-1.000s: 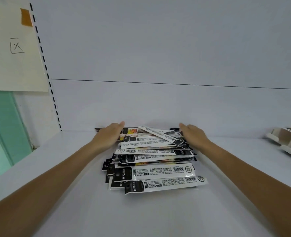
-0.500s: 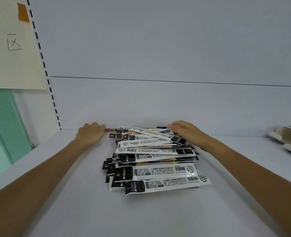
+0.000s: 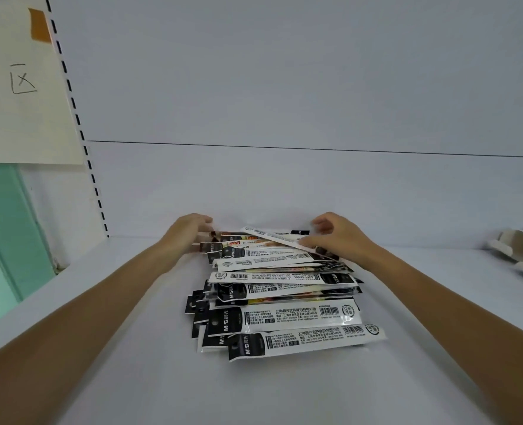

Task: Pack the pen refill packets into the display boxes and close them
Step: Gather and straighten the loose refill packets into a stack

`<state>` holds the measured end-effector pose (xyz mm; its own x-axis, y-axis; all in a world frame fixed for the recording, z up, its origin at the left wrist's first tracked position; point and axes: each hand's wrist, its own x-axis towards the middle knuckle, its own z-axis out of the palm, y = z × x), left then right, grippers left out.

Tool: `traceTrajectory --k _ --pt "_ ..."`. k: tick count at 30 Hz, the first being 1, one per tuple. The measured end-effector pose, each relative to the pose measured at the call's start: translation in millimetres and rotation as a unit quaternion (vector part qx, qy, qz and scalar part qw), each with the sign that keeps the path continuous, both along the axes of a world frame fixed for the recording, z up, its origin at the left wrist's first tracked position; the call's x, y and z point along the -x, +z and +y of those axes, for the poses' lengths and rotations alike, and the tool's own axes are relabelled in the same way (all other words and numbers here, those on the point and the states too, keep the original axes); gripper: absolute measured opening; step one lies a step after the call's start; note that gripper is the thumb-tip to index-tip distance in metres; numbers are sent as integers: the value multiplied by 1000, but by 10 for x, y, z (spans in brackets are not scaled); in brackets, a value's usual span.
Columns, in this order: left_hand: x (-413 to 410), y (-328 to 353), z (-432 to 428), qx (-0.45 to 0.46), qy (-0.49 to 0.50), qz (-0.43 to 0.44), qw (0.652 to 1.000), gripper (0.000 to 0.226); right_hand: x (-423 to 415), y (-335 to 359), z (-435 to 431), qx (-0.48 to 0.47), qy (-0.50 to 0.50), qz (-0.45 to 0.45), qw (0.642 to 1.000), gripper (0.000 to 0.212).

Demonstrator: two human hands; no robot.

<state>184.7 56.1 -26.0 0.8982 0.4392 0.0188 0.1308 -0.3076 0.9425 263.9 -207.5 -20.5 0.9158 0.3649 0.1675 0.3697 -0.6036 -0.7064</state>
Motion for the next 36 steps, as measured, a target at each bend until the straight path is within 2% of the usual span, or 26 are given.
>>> traceTrajectory --k 2,3,6,8,13,17,21,23,25,29,30,32,36 --pt "-9 -30 44 -103 36 30 994 35 -70 5 -72 29 -92 -34 995 45" --pt "-10 -64 60 -138 50 49 988 40 -88 6 -107 55 -134 -27 989 48" --pt "-15 -93 15 -156 30 88 983 50 -114 -66 -135 156 -159 39 974 64" --pt "-27 -59 -50 -148 22 93 984 52 -72 -60 -89 178 -143 33 973 53" --pt "-107 -18 -241 -59 -32 99 993 55 121 62 225 49 -37 76 995 28" --pt "-107 11 -295 -77 -44 81 993 43 109 68 233 22 -44 78 996 28" --pt "-35 -4 -225 -45 -52 48 996 25 58 47 116 -75 -22 90 993 34" --pt "-15 -17 -258 -57 -49 16 997 16 74 42 100 -96 8 79 992 23" --pt "-1 -9 -308 -50 -37 -21 998 16 102 38 92 -90 17 47 995 15" --pt "74 37 -334 -53 -31 -76 995 12 179 65 49 -9 20 -117 993 14" --pt "105 46 -330 -69 -42 -78 994 8 204 86 31 6 26 -130 991 12" --pt "175 52 -323 -99 -73 -72 990 2 276 155 0 14 33 -124 992 7" --pt "281 32 -314 -188 -71 -70 977 4 359 321 -81 15 57 -63 996 24"
